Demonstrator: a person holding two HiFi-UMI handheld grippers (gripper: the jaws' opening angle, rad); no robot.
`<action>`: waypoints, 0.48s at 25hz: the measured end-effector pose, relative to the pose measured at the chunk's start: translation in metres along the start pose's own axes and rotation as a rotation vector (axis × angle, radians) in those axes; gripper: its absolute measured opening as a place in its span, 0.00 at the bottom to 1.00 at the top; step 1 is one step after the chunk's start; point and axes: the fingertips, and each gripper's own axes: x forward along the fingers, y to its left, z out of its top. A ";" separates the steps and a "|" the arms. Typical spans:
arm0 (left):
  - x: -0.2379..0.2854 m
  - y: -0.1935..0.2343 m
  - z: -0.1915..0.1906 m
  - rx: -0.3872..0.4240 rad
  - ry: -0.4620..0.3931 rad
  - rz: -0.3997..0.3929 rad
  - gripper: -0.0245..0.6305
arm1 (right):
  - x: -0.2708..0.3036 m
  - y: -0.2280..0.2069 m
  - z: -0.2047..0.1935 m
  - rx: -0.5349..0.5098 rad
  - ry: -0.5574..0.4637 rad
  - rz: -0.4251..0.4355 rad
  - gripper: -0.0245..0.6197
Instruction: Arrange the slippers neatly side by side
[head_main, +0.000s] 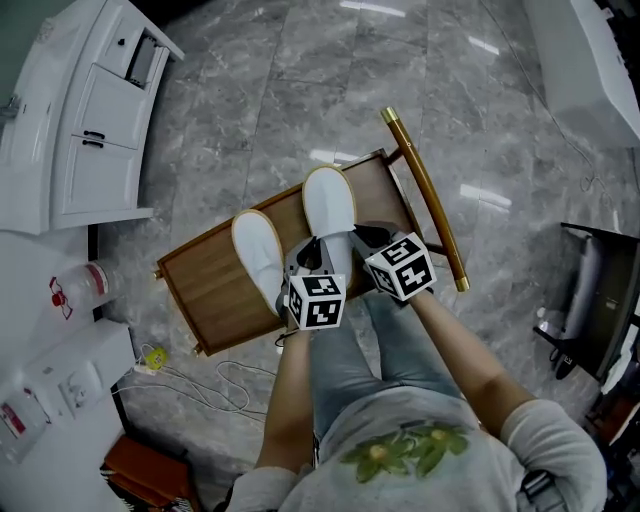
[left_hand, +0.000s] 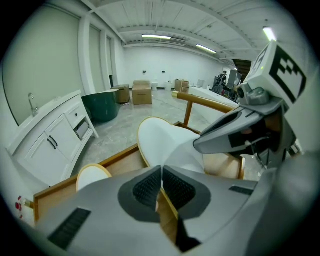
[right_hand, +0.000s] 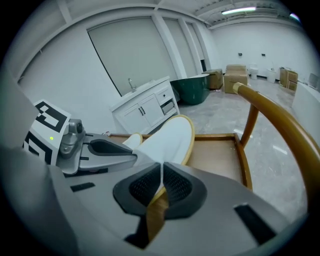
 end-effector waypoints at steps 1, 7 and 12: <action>-0.004 0.002 -0.002 -0.011 -0.004 0.009 0.07 | 0.001 0.004 0.001 -0.011 0.002 0.011 0.07; -0.022 0.007 -0.016 -0.056 -0.023 0.056 0.07 | 0.007 0.024 0.003 -0.071 0.014 0.069 0.07; -0.033 0.015 -0.030 -0.112 -0.031 0.086 0.07 | 0.014 0.039 0.004 -0.118 0.031 0.101 0.07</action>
